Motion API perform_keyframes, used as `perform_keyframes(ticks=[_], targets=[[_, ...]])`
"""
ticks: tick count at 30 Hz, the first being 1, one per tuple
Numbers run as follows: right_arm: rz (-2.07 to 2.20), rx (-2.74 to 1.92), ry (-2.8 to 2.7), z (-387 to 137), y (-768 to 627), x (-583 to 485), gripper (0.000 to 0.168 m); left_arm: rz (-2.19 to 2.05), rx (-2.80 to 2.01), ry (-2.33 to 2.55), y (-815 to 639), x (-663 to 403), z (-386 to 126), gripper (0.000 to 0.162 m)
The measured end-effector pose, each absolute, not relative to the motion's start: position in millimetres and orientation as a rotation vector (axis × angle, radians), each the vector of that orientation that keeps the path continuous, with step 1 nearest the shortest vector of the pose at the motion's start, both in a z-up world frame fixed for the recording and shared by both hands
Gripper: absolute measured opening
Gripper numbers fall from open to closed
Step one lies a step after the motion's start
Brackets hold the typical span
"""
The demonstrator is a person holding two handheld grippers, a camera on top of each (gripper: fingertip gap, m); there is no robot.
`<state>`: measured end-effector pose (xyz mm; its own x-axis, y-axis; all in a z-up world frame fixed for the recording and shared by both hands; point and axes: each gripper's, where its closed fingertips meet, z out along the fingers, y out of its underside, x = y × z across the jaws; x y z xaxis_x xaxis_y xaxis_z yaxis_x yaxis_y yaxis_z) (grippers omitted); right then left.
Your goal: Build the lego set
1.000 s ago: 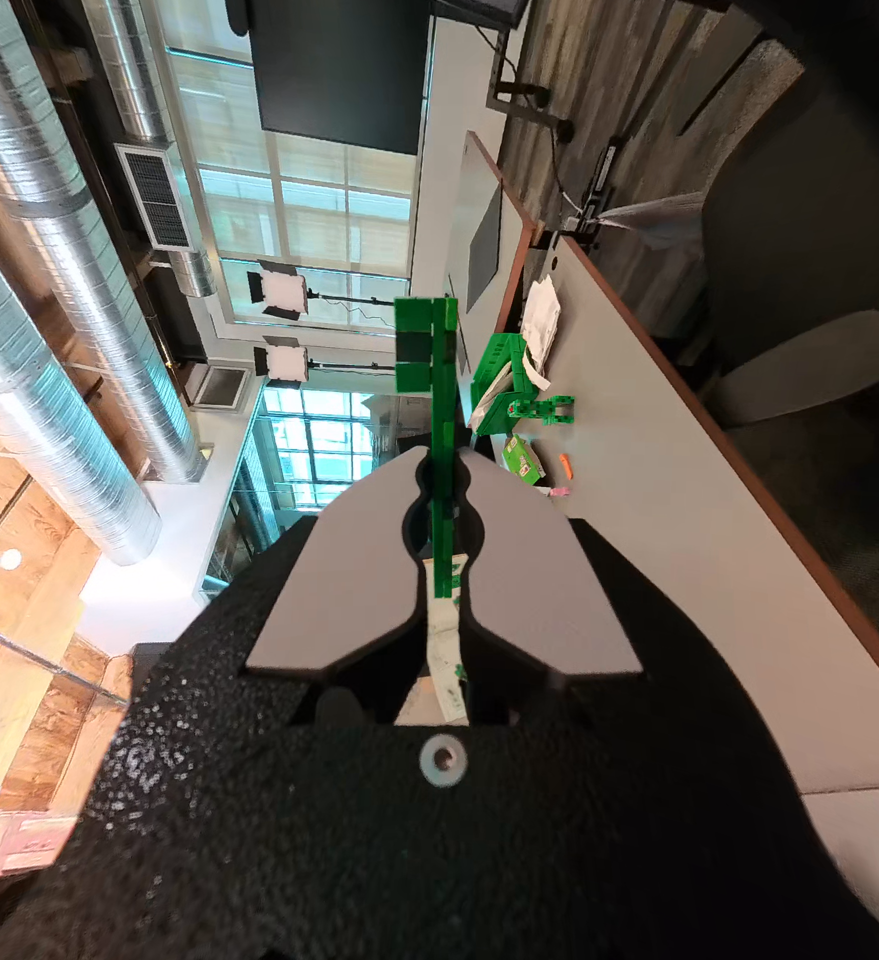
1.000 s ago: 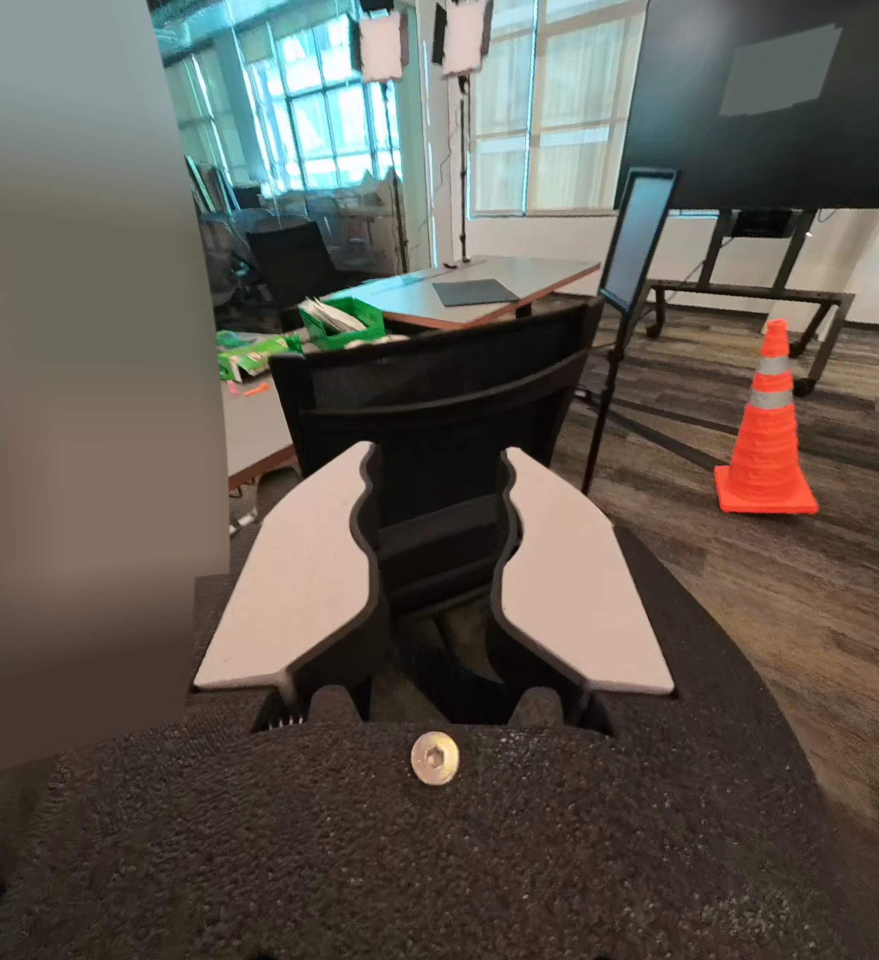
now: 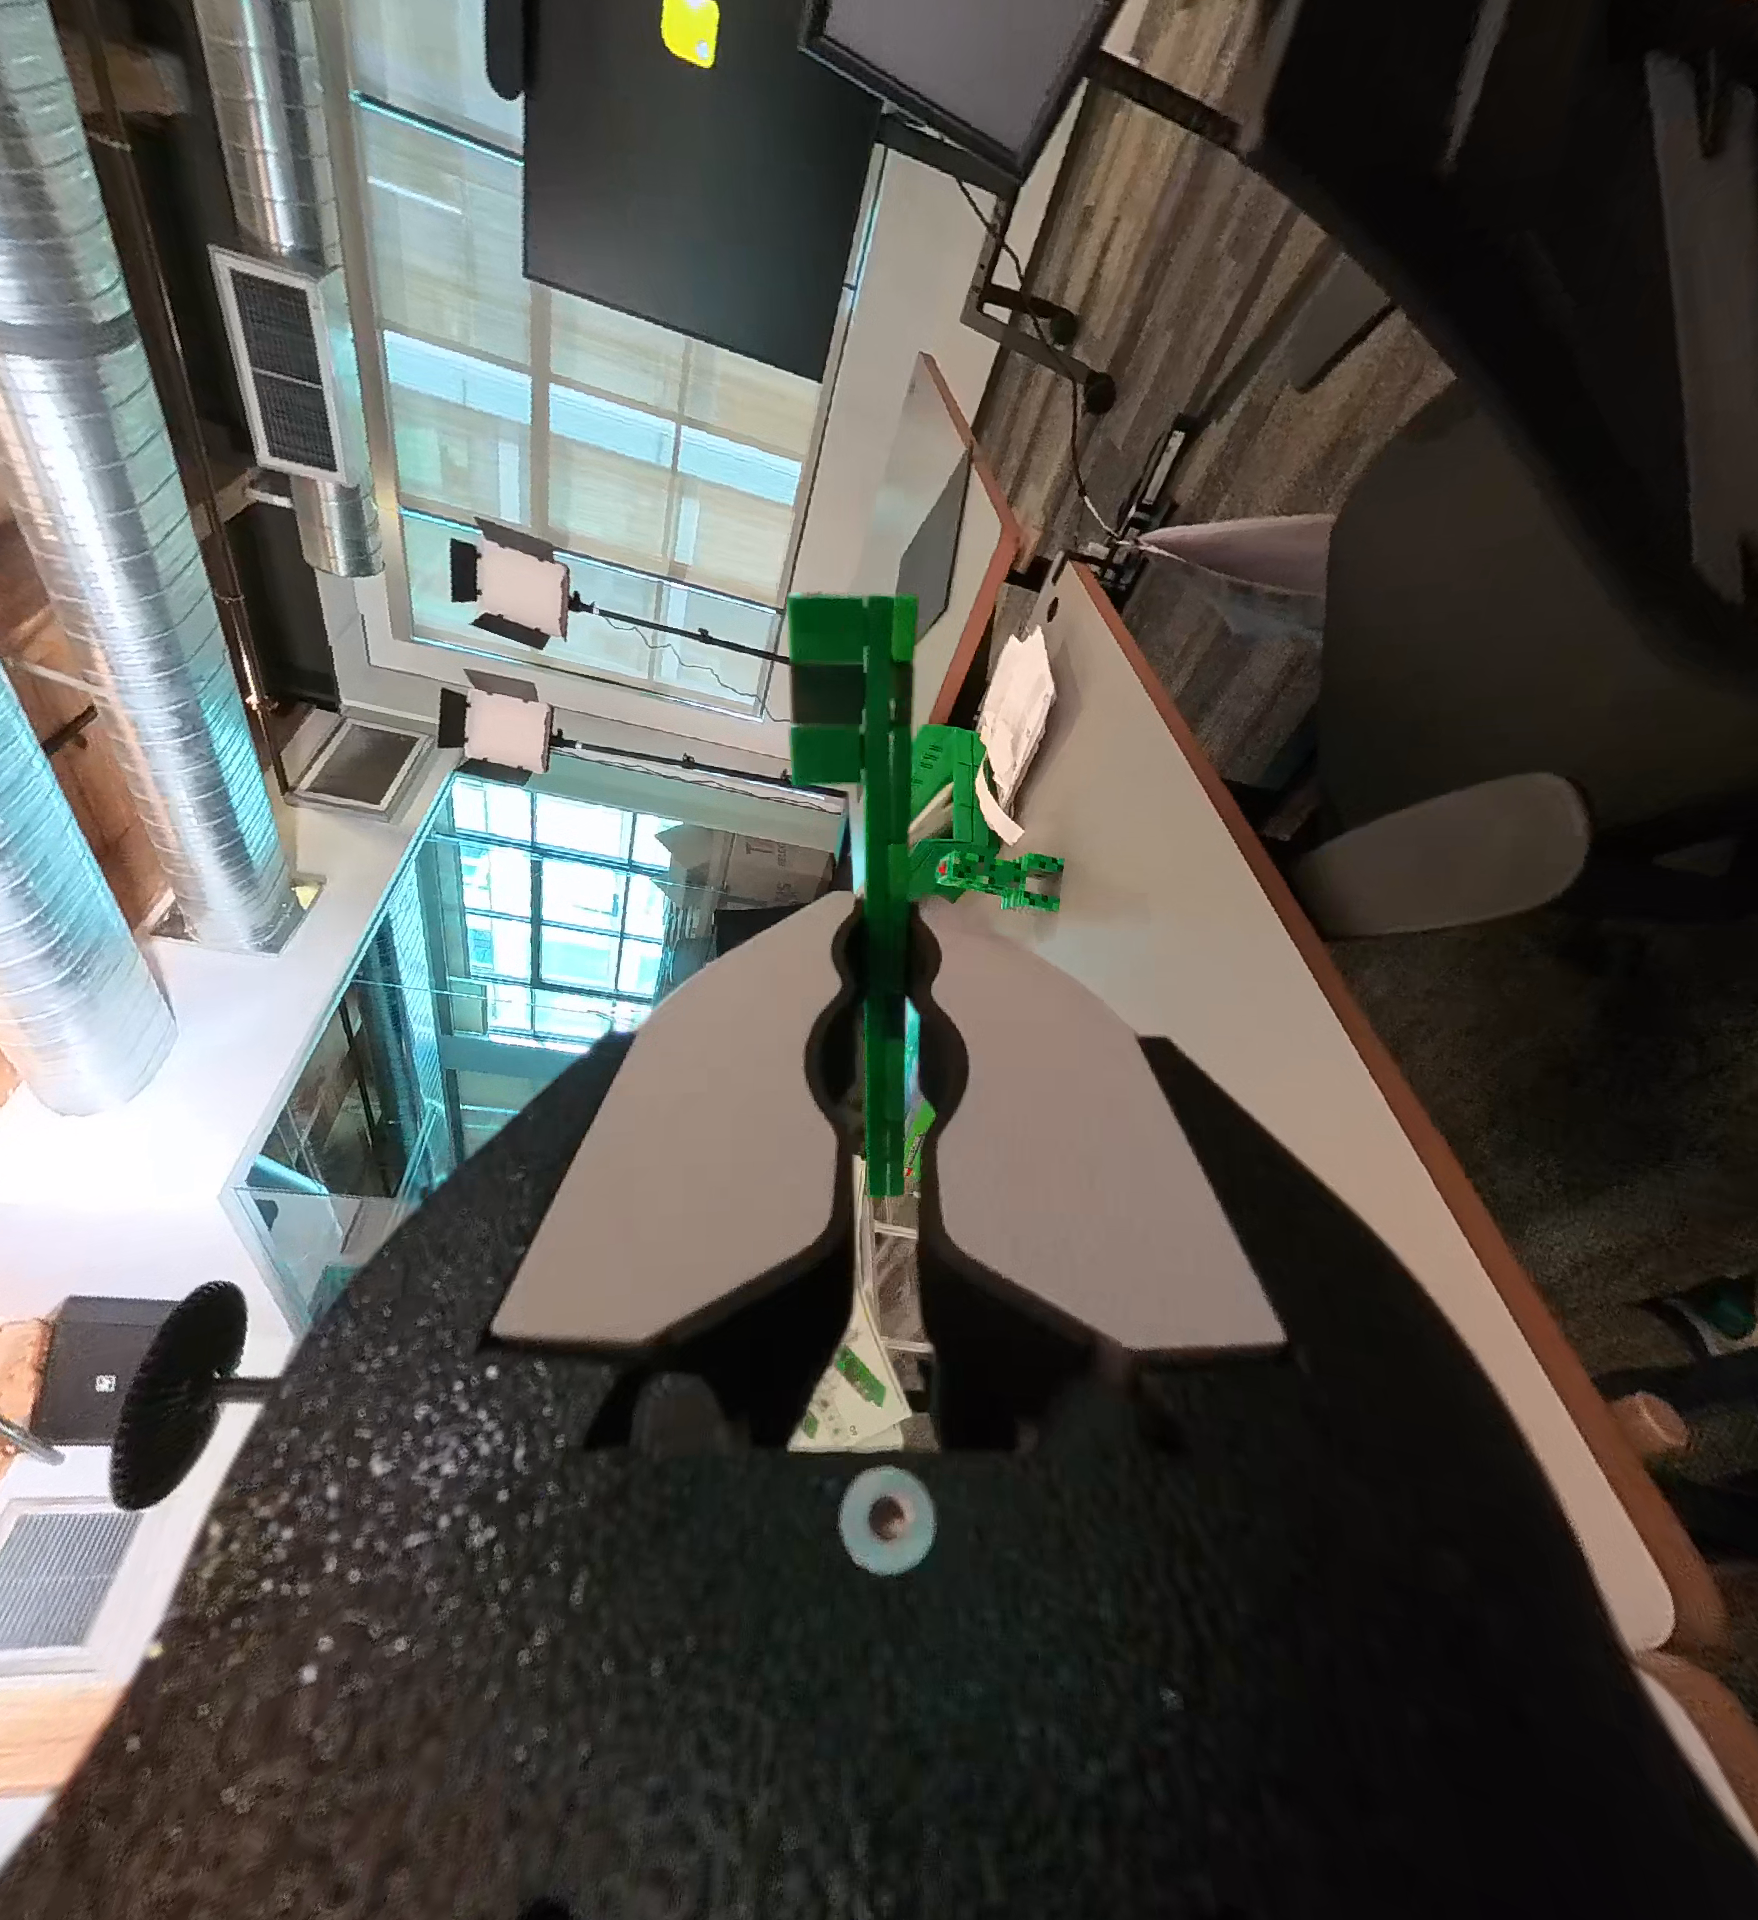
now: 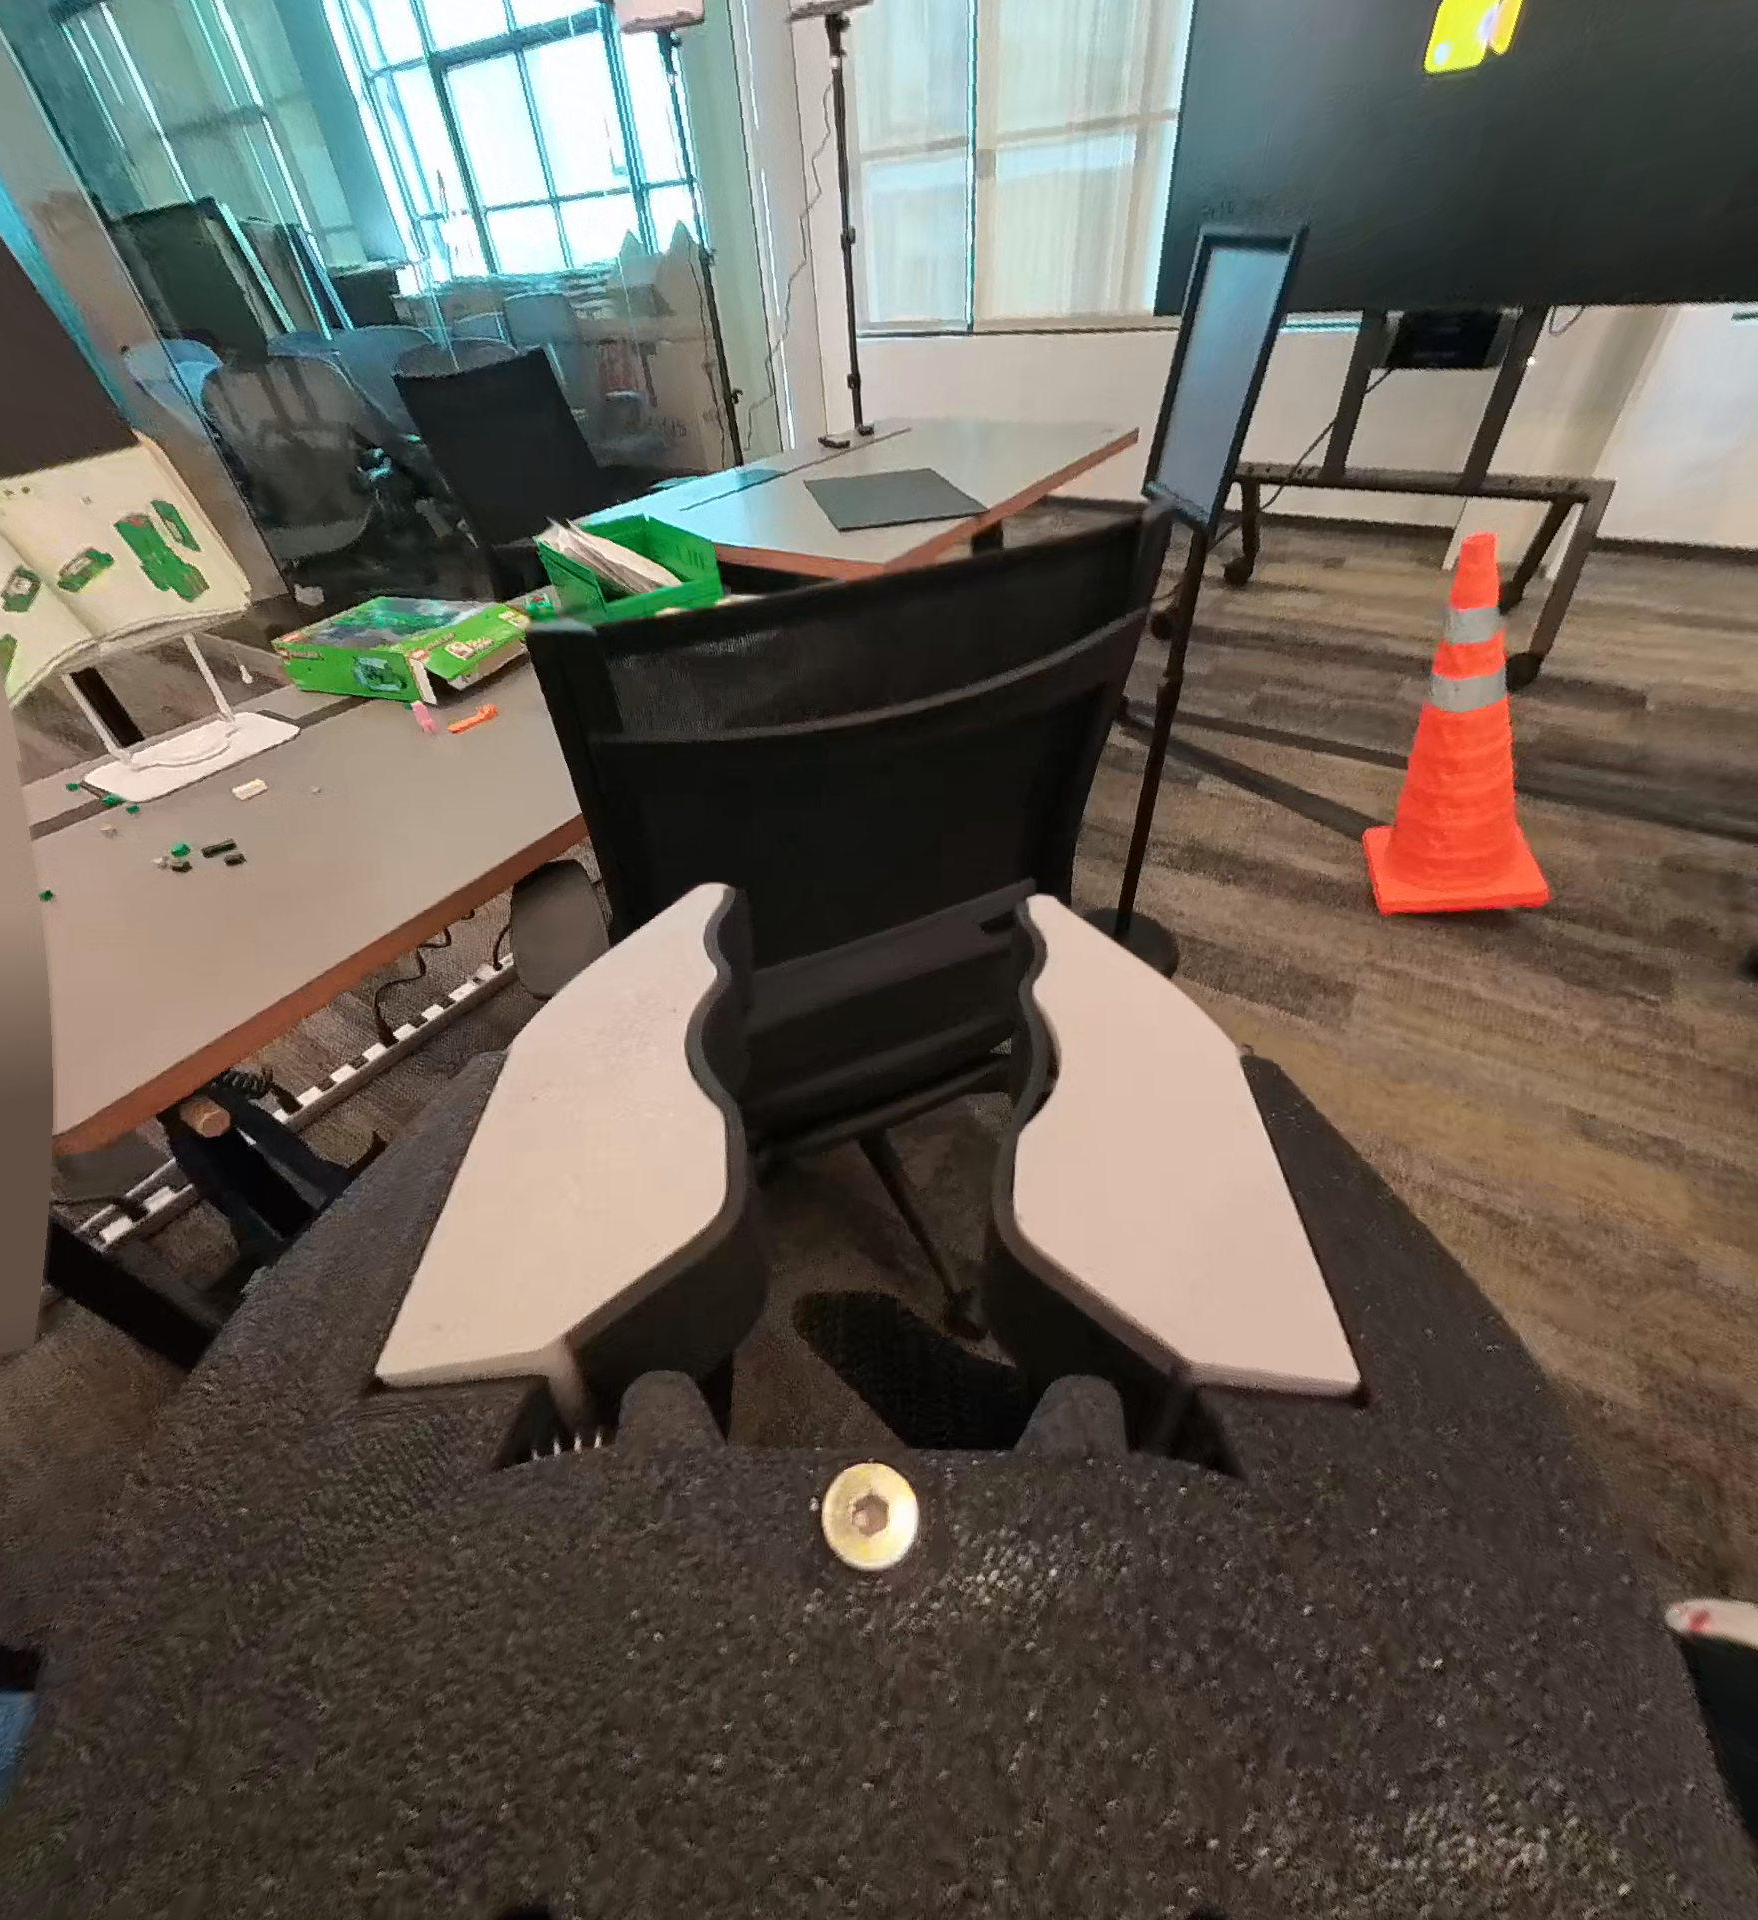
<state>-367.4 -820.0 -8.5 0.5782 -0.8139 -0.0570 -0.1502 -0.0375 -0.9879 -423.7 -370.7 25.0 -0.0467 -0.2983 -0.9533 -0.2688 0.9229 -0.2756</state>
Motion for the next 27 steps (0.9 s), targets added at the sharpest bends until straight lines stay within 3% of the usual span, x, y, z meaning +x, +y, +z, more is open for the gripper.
perform_keyframes(ticks=[1, 19, 27], targets=[[-0.656, -1.545, 0.831, -3.4, -816.2, -367.4, 0.048, -0.033, -0.454, 1.626, -370.9, -423.6, 28.3, 0.005], [-0.406, -1.582, 0.525, 10.4, -709.6, -310.6, 0.044, 0.050, -0.574, 1.501, -373.5, -447.8, 57.9, 0.005], [-0.507, -1.614, 0.405, 34.0, -721.7, -255.9, 0.043, 0.015, -0.554, 1.436, -410.3, -403.8, 79.0, 0.005]])
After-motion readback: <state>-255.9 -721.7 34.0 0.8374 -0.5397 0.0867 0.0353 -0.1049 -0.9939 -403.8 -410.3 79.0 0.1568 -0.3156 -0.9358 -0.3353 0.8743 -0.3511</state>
